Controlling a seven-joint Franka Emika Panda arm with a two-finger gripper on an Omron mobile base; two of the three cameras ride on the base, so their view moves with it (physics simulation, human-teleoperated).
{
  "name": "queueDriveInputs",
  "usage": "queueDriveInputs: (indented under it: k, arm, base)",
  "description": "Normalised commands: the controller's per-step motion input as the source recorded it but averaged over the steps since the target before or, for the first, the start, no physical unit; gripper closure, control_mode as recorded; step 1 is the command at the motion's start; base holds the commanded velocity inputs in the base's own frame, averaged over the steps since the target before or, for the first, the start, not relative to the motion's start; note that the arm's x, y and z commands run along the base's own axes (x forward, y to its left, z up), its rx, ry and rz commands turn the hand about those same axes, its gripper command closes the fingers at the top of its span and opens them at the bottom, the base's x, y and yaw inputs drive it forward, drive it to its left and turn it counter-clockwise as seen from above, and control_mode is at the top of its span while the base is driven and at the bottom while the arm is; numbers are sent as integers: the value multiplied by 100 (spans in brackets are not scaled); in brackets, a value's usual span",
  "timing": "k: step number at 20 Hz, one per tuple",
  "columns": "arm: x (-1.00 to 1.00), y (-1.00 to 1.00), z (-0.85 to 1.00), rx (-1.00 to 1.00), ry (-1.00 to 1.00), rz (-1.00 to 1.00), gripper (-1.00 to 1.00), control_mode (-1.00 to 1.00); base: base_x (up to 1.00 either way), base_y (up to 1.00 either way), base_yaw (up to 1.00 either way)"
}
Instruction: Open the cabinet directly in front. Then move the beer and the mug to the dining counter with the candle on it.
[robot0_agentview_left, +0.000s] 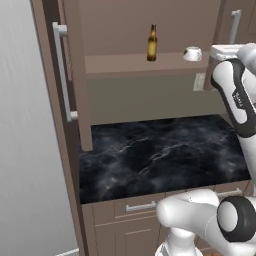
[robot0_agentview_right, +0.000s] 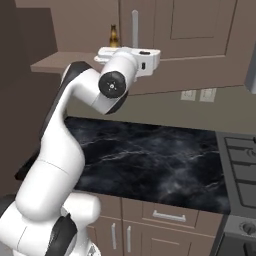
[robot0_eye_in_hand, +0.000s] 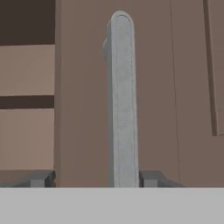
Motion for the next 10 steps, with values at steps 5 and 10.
queueDriveInputs:
  k: [5,10]
  arm:
    - [-71,-100,15,0,3,0,100,-100]
    - [-63,-100,16,0,3,0,100,-100]
  base:
    - [0,0,0]
    - [0,0,0]
